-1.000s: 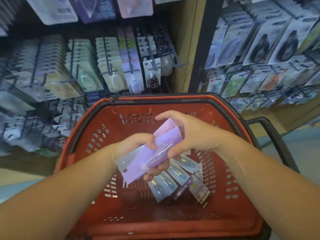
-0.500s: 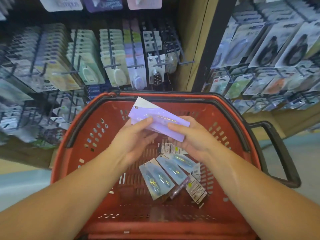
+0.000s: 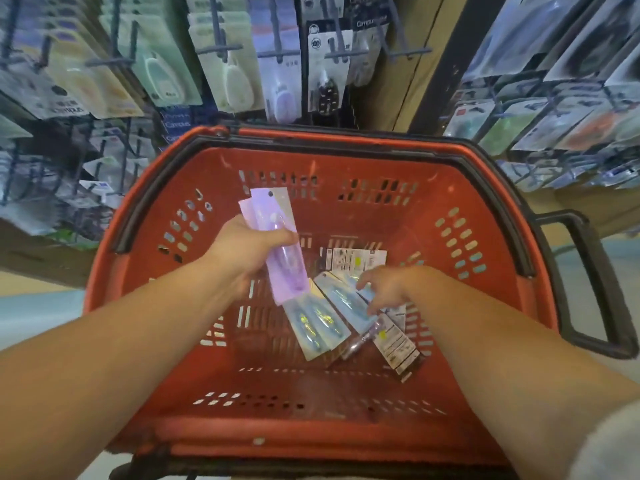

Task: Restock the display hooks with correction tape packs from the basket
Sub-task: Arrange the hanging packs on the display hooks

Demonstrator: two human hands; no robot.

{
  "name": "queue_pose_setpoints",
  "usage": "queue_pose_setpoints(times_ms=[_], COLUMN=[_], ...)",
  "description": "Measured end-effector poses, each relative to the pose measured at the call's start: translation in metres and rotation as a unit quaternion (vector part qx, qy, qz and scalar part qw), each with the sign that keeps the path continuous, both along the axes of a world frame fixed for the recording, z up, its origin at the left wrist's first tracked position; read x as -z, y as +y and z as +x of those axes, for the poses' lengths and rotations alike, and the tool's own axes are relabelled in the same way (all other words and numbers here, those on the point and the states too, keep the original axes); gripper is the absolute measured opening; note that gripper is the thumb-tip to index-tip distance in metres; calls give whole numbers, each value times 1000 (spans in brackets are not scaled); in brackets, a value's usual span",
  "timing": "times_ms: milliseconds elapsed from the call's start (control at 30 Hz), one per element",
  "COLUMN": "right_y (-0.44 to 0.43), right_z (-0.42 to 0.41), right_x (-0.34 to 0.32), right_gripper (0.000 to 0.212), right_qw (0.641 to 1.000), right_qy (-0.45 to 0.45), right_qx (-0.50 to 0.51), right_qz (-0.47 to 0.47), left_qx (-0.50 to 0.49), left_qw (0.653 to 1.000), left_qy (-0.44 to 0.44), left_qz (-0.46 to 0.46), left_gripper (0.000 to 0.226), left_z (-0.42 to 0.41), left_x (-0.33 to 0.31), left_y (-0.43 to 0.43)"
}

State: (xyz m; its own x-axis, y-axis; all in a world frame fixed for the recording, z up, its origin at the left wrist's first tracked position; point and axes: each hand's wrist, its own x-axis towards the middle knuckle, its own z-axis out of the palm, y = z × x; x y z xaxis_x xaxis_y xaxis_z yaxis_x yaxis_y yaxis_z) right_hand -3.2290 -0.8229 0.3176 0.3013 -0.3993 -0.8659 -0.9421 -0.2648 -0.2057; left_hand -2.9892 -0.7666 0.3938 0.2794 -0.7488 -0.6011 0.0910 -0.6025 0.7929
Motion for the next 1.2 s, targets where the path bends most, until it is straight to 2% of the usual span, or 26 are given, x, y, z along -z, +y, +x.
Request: queue_pose_setpoints(times_ms=[67,167,233,333,433,533,633,700,833,933,1067,1100,1200], right_y=[9,17,21,25,25,24,14,2,-7,-3,1,1,4], right_z=[1,-1,-2,2,4,6,13,19,28,21,5,1,-2], right_x=[28,57,63,62,63,57,40,17,-46,-99,-138,-141,-138], right_gripper=[70,53,41,8,14,16,9,15,22,30,20,16,13], right_qw=[994,979,975,969,970,975,992,988,975,961,933,924,893], right_qy=[54,84,90,92,84,54,-32,-107,-181,-241,-326,-343,-385], right_qx=[-97,-185,-202,-219,-209,-183,-77,-41,-29,4,91,109,178], right_qz=[9,-10,-19,-60,-93,-110,-98,-102,-127,-135,-121,-128,-150], left_qx=[-14,-39,-31,-17,-10,-11,6,23,54,123,225,243,264], left_qw=[1000,999,999,1000,1000,1000,1000,999,995,991,972,966,950], left_qy=[-17,-4,-5,-4,-2,-2,-12,-43,-69,-27,48,77,157], left_qz=[-6,-7,-9,-11,-4,-3,-7,-23,-45,-44,-50,-53,-61], left_gripper=[35,39,37,34,33,38,43,45,44,46,35,36,61], left_z=[3,5,7,7,8,11,11,10,11,8,-6,-8,-12], left_x=[5,12,15,13,16,19,20,19,14,12,-1,-4,-7], left_y=[0,-4,-5,-6,-7,-7,-6,-6,-5,-3,7,9,16])
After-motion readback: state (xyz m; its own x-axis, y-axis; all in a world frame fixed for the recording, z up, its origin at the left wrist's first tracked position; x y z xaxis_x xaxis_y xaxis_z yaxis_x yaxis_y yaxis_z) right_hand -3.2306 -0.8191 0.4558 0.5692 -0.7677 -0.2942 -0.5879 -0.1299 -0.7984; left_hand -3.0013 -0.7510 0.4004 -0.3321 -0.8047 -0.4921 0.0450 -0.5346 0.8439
